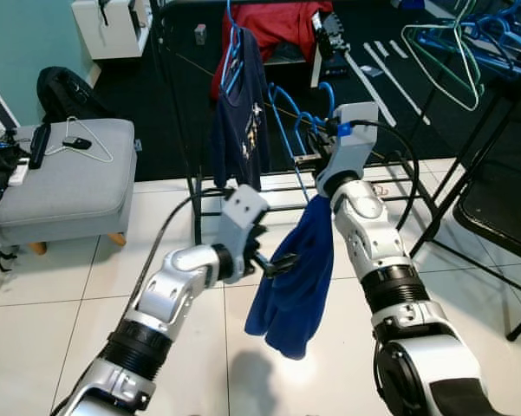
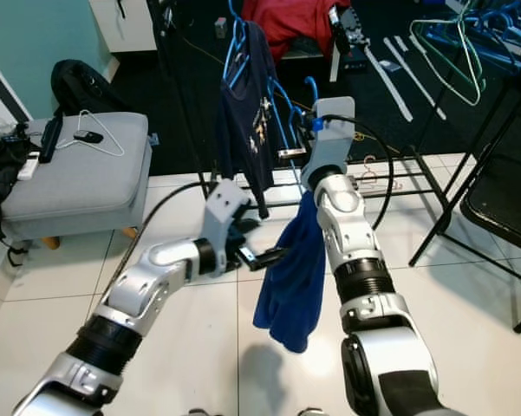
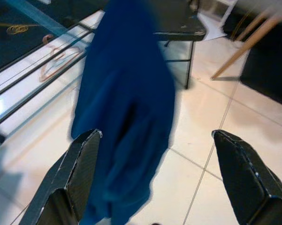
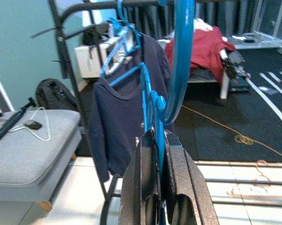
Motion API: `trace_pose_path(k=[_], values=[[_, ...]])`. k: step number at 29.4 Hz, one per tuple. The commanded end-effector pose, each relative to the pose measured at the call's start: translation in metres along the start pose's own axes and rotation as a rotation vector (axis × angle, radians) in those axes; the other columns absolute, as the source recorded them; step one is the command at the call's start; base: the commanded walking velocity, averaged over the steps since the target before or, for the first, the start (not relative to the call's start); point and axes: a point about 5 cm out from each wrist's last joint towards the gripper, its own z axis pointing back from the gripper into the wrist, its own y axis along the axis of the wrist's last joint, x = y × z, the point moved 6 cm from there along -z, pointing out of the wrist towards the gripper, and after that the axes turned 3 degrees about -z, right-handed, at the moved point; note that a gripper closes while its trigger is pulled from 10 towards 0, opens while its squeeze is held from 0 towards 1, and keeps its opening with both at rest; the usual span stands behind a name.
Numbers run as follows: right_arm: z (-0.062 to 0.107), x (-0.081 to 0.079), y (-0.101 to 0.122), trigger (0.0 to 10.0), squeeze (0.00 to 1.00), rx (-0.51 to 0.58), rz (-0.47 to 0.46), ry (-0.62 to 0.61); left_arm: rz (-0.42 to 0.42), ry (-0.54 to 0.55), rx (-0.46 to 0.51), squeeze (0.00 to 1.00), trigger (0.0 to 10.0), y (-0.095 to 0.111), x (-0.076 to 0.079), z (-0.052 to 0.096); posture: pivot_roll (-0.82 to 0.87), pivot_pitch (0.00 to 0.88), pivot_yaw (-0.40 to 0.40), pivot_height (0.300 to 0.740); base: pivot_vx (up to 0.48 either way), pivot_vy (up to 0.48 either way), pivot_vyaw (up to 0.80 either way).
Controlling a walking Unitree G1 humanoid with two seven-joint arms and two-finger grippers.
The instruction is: Hang hanger
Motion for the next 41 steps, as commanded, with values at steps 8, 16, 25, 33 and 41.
trace_pose_path(k=[8, 16, 25, 33, 41], values=[[-0.006, -0.007, 0.010, 10.0, 0.00, 0.045, -0.006, 0.000, -0.030, 0.105, -0.073, 0.00, 10.0, -0.008, -0.001, -0.014, -0.02, 0.177, 0.004, 0.740, 0.000, 0.000, 0.00], [-0.009, -0.013, 0.013, 10.0, 0.00, 0.060, -0.018, 0.008, -0.008, 0.217, -0.072, 0.00, 10.0, -0.002, -0.014, -0.028, -0.03, 0.171, -0.002, 0.740, 0.000, 0.000, 0.00], [-0.011, -0.020, 0.016, 10.0, 0.00, 0.069, -0.026, 0.027, 0.082, 0.163, -0.081, 0.00, 10.0, 0.002, -0.001, -0.044, -0.04, 0.172, -0.008, 0.740, 0.000, 0.000, 0.00], [-0.013, -0.023, 0.019, 10.0, 0.00, 0.074, -0.029, 0.037, 0.291, 0.136, -0.023, 0.00, 10.0, 0.017, 0.010, -0.058, -0.04, 0.181, -0.016, 0.740, 0.000, 0.000, 0.00], [-0.014, -0.023, 0.019, 10.0, 0.00, 0.075, -0.030, 0.039, 0.316, 0.127, -0.010, 0.00, 10.0, 0.020, 0.012, -0.060, -0.04, 0.186, -0.018, 0.740, 0.000, 0.000, 0.00]])
